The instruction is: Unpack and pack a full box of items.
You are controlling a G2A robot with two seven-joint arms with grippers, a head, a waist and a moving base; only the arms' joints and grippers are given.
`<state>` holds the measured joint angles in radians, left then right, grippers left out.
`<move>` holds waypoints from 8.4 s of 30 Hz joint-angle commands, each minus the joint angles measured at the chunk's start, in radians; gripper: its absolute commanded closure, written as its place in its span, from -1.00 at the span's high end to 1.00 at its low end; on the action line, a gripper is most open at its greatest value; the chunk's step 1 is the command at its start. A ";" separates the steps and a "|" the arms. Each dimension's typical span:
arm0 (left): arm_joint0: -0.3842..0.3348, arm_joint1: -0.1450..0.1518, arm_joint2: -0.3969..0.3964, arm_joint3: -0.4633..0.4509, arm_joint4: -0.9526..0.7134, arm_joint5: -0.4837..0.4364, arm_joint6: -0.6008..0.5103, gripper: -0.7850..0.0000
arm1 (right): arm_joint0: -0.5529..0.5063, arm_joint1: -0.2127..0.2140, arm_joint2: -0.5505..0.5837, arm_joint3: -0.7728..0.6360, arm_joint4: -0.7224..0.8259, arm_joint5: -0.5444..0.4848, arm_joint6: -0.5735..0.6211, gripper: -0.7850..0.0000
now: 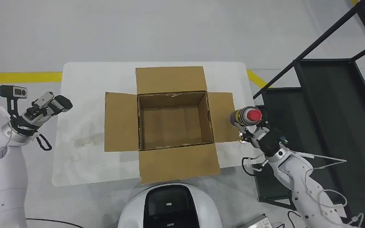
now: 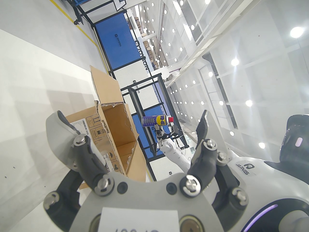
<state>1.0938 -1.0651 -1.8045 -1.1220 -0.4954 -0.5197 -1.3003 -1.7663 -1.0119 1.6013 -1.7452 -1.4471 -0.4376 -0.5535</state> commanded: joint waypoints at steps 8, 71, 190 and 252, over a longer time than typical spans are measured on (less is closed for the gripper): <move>0.000 0.000 0.000 0.000 0.000 0.000 0.000 1.00 | 0.069 -0.010 -0.085 -0.013 0.017 -0.004 0.086 -1.00; 0.000 0.000 0.000 0.000 0.000 0.000 0.000 1.00 | 0.559 -0.047 -0.508 -0.176 -0.225 -0.386 1.114 -1.00; -0.178 -0.012 0.420 0.143 0.189 0.013 -0.013 -1.00 | 0.140 0.226 -0.119 -0.129 0.183 -0.212 0.392 1.00; -0.082 0.094 0.172 0.025 -0.019 -0.115 0.164 1.00 | -0.043 0.221 0.026 0.050 0.463 -0.184 0.659 1.00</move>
<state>1.0119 -0.9714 -1.6324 -1.0968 -0.5142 -0.6348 -1.1365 -1.8093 -0.7911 1.6268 -1.6954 -0.9811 -0.6220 0.1068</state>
